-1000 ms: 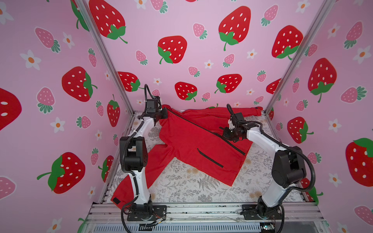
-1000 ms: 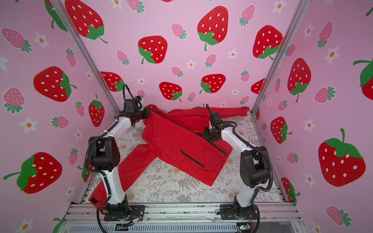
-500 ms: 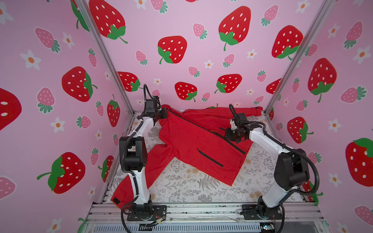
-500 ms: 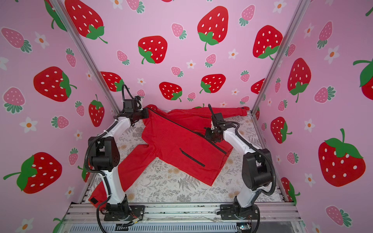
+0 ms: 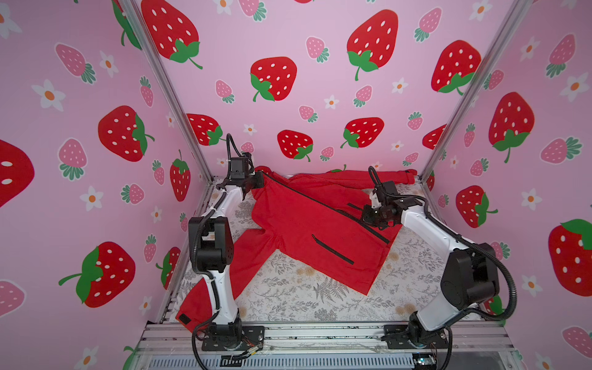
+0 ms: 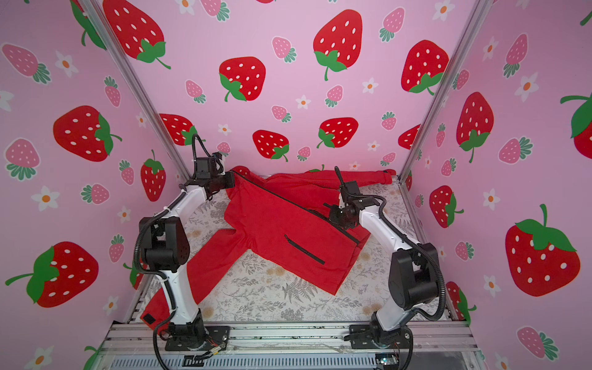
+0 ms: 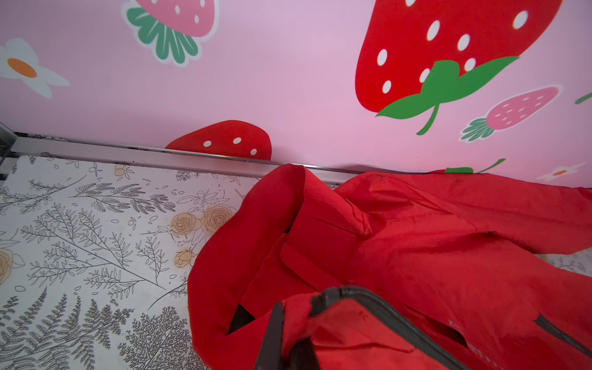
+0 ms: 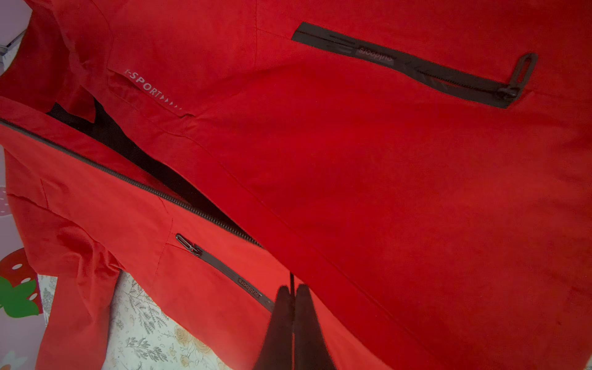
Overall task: Unzip the jacket
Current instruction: Unzip the zipper on the jacket.
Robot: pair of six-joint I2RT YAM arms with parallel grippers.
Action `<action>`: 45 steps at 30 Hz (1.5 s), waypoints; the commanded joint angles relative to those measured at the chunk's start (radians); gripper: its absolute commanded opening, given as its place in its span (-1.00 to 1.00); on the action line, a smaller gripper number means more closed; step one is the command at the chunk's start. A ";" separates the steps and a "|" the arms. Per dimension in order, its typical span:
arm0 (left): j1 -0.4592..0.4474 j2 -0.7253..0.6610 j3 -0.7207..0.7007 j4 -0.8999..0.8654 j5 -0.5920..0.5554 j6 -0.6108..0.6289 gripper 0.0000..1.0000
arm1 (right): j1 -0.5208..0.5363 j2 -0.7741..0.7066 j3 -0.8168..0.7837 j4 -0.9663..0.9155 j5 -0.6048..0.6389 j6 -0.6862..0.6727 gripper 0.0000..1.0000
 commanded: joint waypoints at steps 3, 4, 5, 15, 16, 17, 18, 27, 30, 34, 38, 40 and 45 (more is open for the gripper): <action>0.032 -0.011 0.060 0.029 -0.063 -0.014 -1.00 | -0.026 -0.057 -0.043 -0.077 0.051 -0.005 -1.00; 0.032 -0.010 0.060 0.027 -0.065 -0.013 -1.00 | -0.028 -0.063 -0.048 -0.079 0.052 -0.006 -1.00; 0.033 -0.010 0.060 0.026 -0.064 -0.013 -1.00 | -0.030 -0.068 -0.053 -0.081 0.052 -0.007 -1.00; 0.036 -0.005 0.057 0.024 -0.062 -0.008 -1.00 | -0.061 -0.123 -0.115 -0.113 0.057 -0.022 -1.00; 0.036 -0.005 0.057 0.024 -0.062 -0.008 -1.00 | -0.065 -0.128 -0.120 -0.115 0.057 -0.023 -1.00; 0.036 -0.005 0.057 0.024 -0.062 -0.008 -1.00 | -0.070 -0.132 -0.123 -0.120 0.057 -0.024 -1.00; 0.038 -0.004 0.057 0.023 -0.062 -0.008 -1.00 | -0.073 -0.136 -0.127 -0.124 0.057 -0.026 -1.00; 0.041 0.001 0.067 0.019 -0.063 -0.004 -1.00 | -0.099 -0.163 -0.149 -0.160 0.064 -0.045 -1.00; 0.042 0.003 0.069 0.018 -0.062 -0.002 -1.00 | -0.104 -0.166 -0.148 -0.182 0.075 -0.056 -1.00; 0.046 0.006 0.072 0.016 -0.059 -0.002 -1.00 | -0.115 -0.176 -0.159 -0.195 0.078 -0.063 -1.00; 0.048 0.010 0.076 0.012 -0.055 -0.002 -1.00 | -0.125 -0.189 -0.173 -0.209 0.087 -0.066 -1.00; 0.047 0.011 0.080 0.012 -0.056 -0.002 -1.00 | -0.132 -0.195 -0.180 -0.216 0.089 -0.064 -1.00; 0.050 0.019 0.090 0.008 -0.056 -0.002 -1.00 | -0.148 -0.210 -0.198 -0.221 0.084 -0.060 -1.00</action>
